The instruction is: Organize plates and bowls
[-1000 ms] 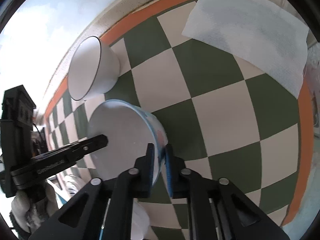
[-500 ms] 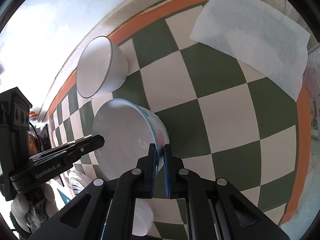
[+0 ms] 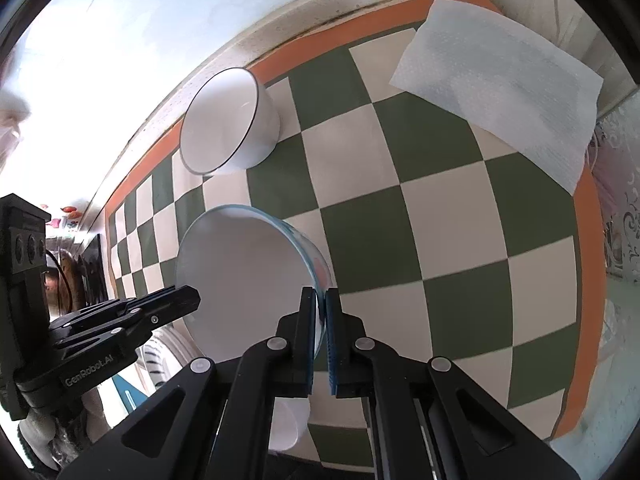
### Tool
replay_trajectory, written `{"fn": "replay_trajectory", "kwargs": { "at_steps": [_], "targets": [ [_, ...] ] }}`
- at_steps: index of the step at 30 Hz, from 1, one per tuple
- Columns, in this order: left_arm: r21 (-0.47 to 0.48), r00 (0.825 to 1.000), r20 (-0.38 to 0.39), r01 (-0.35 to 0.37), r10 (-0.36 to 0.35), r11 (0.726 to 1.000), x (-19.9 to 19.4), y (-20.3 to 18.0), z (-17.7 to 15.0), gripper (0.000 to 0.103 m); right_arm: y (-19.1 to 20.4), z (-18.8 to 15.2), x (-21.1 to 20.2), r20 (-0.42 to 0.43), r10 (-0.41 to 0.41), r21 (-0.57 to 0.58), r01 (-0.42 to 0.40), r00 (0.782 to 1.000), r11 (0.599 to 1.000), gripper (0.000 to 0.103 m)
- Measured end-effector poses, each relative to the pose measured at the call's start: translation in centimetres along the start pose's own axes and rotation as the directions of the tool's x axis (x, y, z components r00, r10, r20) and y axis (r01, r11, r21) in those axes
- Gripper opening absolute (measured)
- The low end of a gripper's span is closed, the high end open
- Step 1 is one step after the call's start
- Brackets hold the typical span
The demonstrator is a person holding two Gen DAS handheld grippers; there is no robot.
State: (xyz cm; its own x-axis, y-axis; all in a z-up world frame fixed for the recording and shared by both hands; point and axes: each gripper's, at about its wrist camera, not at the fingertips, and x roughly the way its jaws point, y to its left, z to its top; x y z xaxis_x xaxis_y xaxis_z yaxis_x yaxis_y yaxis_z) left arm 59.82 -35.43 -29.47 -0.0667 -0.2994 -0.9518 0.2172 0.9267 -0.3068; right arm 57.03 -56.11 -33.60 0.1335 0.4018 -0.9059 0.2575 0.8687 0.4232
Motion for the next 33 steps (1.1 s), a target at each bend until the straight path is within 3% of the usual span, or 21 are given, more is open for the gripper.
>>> {"fn": "replay_trajectory", "kwargs": {
  "at_steps": [10,16,21,33],
  "targets": [
    [0.002,0.999,0.021,0.045,-0.045,0.999,-2.8,1.4,-5.6,0.008,1.8,-5.1,-3.6,0.033,0.029,-0.055,-0.027,0.999,0.998,0.006],
    [-0.039,0.998,-0.001,0.056,-0.056,0.998,-2.6,3.6,-9.2,0.008,3.9,-8.9,-3.5,0.005,0.041,-0.108,-0.04,0.999,0.993,0.006],
    [-0.081,0.998,-0.031,0.059,-0.062,0.995,-1.4,5.1,-10.5,0.008,4.6,-10.6,-1.5,-0.038,0.04,-0.121,-0.044,0.998,0.992,0.006],
    [-0.041,0.998,-0.053,0.018,-0.02,0.999,-0.9,4.7,-11.4,0.01,4.0,-11.6,0.5,-0.088,0.041,-0.107,-0.05,0.995,0.993,0.006]
  ]
}}
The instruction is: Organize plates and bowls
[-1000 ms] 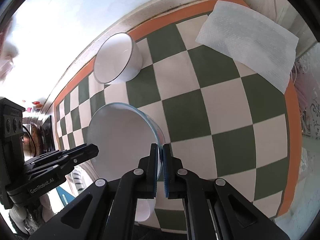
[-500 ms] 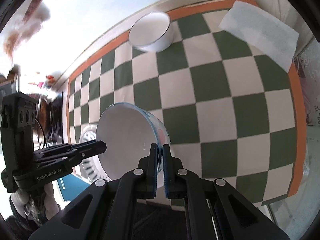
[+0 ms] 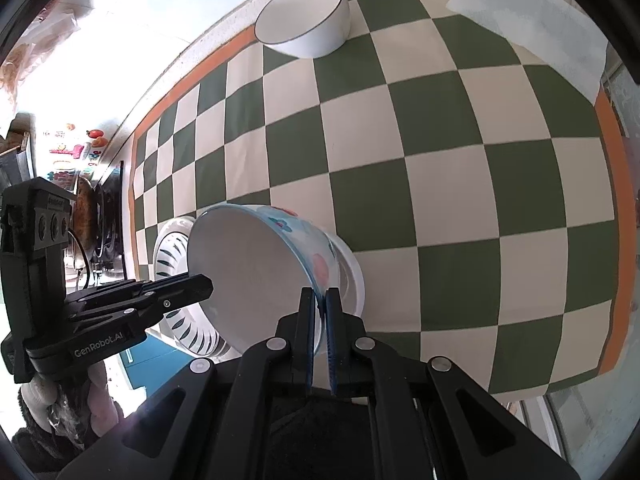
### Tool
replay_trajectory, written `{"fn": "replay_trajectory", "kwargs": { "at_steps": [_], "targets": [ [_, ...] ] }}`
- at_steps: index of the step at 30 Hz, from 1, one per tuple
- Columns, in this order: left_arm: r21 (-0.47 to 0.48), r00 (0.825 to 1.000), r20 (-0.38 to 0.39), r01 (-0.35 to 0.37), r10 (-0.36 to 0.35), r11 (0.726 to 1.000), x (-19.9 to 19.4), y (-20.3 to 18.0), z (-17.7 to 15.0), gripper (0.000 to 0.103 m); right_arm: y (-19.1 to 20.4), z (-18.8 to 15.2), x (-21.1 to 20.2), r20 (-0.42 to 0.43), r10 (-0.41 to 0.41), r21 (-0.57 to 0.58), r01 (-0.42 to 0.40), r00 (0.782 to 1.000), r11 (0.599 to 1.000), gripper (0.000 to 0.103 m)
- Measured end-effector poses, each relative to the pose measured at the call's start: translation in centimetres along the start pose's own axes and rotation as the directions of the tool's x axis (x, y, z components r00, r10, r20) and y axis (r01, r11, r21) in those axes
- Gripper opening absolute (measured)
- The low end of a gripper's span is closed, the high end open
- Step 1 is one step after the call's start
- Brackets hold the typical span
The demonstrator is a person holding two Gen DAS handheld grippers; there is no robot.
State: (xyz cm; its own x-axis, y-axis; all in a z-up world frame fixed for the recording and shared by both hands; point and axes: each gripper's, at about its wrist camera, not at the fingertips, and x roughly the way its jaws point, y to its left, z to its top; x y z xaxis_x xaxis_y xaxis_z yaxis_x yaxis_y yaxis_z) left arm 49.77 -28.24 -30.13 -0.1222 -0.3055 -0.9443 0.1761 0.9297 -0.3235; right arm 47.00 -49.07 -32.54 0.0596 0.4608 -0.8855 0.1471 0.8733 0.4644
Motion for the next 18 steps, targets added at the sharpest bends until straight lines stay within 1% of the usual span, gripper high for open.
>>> {"fn": "replay_trajectory", "kwargs": {
  "at_steps": [6,18],
  "targets": [
    [-0.008,0.999,-0.047,-0.006,0.006,1.0,1.4,0.3,-0.2,0.011,-0.1,-0.3,0.8,-0.025,-0.011,0.003,0.011,1.0,1.0,0.006],
    [-0.019,0.997,-0.067,-0.025,0.024,0.999,2.7,0.7,-0.2,0.011,-1.1,-0.6,2.6,-0.06,-0.018,0.03,0.02,0.998,0.999,0.006]
  ]
}}
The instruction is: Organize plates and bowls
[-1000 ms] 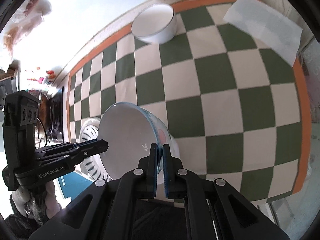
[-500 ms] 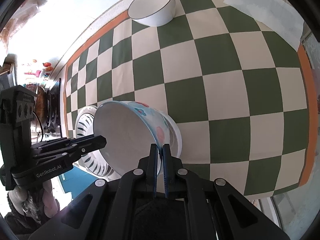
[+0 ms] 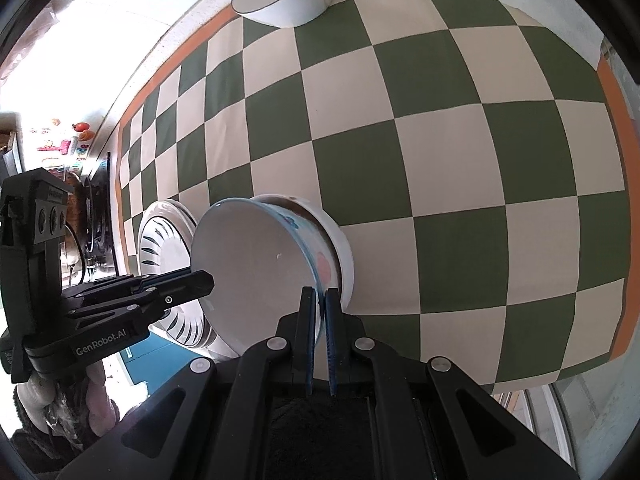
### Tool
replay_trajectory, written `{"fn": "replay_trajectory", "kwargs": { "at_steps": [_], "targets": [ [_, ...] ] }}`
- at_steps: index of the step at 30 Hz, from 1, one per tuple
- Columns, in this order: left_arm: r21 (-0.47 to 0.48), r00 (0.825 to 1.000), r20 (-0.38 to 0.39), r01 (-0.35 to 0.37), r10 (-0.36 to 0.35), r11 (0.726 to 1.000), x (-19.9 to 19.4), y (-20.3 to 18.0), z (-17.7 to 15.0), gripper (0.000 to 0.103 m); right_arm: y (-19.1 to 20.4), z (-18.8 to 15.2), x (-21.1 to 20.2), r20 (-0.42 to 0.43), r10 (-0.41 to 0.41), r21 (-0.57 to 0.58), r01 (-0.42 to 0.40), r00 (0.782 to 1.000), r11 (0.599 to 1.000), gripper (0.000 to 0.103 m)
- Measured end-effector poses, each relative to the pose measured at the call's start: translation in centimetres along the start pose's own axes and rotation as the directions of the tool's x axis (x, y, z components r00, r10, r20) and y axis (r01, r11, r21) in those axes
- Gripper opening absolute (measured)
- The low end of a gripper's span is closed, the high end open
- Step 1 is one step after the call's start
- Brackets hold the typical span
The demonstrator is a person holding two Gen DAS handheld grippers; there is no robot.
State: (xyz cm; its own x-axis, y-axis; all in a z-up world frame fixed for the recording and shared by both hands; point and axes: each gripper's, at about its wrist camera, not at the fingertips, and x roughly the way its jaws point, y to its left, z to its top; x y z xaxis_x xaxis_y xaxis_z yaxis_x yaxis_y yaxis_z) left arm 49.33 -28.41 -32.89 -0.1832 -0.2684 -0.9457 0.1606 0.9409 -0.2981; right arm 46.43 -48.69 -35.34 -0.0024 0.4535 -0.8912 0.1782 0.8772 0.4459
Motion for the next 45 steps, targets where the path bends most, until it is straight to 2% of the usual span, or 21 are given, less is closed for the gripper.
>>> {"fn": "replay_trajectory", "kwargs": {
  "at_steps": [4,8,9,11,17,21,24,27,33,36,42,45],
  "targets": [
    [0.013,1.0,0.023,0.015,-0.015,1.0,-1.6,-0.3,-0.1,0.011,0.2,0.6,0.0,-0.014,-0.002,-0.008,0.001,1.0,1.0,0.006],
    [0.045,0.993,0.119,-0.029,0.023,0.999,-4.9,-0.7,1.2,0.014,0.4,1.5,-2.1,0.012,0.017,-0.017,-0.017,1.0,1.0,0.006],
    [0.047,0.989,0.146,-0.041,0.034,0.998,-5.7,-0.6,2.0,0.015,0.5,2.0,-3.0,0.035,0.016,-0.02,-0.015,0.999,1.0,0.006],
    [0.019,0.982,0.186,-0.041,0.037,0.999,-6.9,-0.2,4.3,0.022,0.6,3.4,-4.7,0.085,0.029,-0.025,-0.027,0.996,0.999,0.006],
    [-0.07,0.967,0.253,0.028,-0.01,0.997,-8.9,1.4,13.1,0.023,0.5,11.4,-7.4,0.204,0.059,0.013,-0.063,0.977,0.998,0.014],
    [-0.097,0.972,0.231,0.066,-0.042,0.993,-7.9,2.1,19.6,0.023,0.9,17.8,-6.7,0.234,0.062,0.042,-0.074,0.97,0.996,0.014],
    [-0.118,0.981,0.188,0.074,-0.051,0.99,-6.1,2.6,23.1,0.023,1.2,22.0,-5.1,0.232,0.057,0.057,-0.072,0.971,0.996,0.014],
    [-0.13,0.985,0.163,0.086,-0.064,0.988,-4.4,2.7,25.5,0.023,1.1,24.6,-3.3,0.207,0.033,0.074,-0.05,0.978,0.996,0.014],
    [-0.121,0.991,0.128,0.052,-0.036,0.991,-2.8,2.4,28.0,0.023,0.7,27.6,-1.2,0.179,-0.015,0.093,-0.002,0.984,0.996,0.015],
    [-0.096,0.992,0.129,0.022,-0.009,0.995,-2.4,2.0,28.3,0.023,0.7,28.3,-1.4,0.178,-0.007,0.096,-0.01,0.984,0.995,0.015],
    [-0.056,0.991,0.127,-0.041,0.047,0.998,-1.4,1.6,28.8,0.022,1.5,29.5,-1.2,0.149,-0.048,0.078,0.037,0.988,0.996,0.015],
    [-0.044,0.99,0.133,-0.041,0.046,0.998,-1.3,1.3,28.9,0.013,2.0,29.6,-0.7,0.135,-0.087,0.065,0.078,0.987,0.995,0.015]
  ]
}}
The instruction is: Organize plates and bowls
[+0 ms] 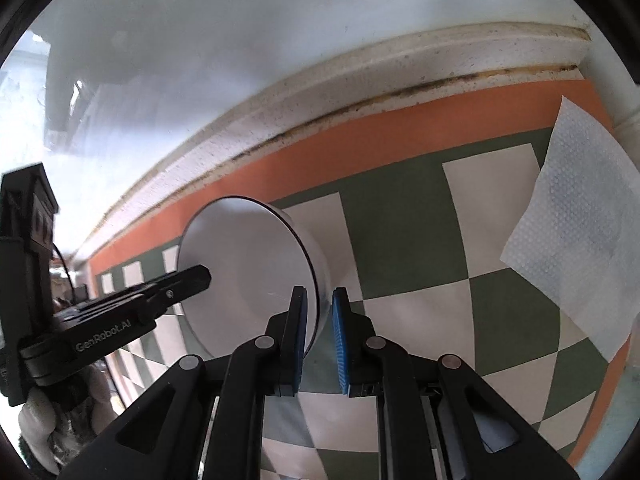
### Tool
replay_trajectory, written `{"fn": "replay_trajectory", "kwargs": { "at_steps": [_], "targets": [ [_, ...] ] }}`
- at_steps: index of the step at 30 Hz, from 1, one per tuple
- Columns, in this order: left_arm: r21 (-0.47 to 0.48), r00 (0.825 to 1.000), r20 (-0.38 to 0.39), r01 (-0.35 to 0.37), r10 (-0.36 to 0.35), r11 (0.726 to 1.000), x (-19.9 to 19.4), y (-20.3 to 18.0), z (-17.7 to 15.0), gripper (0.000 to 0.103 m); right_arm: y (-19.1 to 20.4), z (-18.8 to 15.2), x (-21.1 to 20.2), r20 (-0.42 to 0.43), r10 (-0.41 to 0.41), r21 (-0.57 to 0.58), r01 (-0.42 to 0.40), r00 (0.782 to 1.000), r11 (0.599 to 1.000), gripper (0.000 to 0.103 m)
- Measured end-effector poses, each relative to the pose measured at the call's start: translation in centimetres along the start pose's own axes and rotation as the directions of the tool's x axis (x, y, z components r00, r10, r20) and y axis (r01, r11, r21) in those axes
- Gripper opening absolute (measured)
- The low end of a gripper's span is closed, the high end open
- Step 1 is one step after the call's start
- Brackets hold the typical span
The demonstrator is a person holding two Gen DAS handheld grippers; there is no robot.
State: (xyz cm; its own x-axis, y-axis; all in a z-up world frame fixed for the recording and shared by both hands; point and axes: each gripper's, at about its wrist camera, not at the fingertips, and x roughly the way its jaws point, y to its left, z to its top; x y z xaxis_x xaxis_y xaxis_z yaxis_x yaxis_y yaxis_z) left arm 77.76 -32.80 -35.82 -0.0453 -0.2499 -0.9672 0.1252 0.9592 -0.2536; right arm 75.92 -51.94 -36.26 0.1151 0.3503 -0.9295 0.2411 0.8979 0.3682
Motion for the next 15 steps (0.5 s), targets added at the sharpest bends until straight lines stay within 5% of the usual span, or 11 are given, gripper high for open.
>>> {"fn": "replay_trajectory", "kwargs": {
  "at_steps": [2,15],
  "targets": [
    [-0.006,1.0,-0.005,0.013,-0.013,1.0,0.1,0.0,0.0,0.007,0.4,0.1,0.3,-0.005,-0.008,-0.002,0.008,1.0,1.0,0.012],
    [0.017,1.0,0.016,-0.017,0.017,1.0,-1.3,-1.3,-1.4,0.007,1.3,-1.5,0.6,0.004,-0.023,-0.03,0.023,1.0,0.999,0.007]
  ]
}}
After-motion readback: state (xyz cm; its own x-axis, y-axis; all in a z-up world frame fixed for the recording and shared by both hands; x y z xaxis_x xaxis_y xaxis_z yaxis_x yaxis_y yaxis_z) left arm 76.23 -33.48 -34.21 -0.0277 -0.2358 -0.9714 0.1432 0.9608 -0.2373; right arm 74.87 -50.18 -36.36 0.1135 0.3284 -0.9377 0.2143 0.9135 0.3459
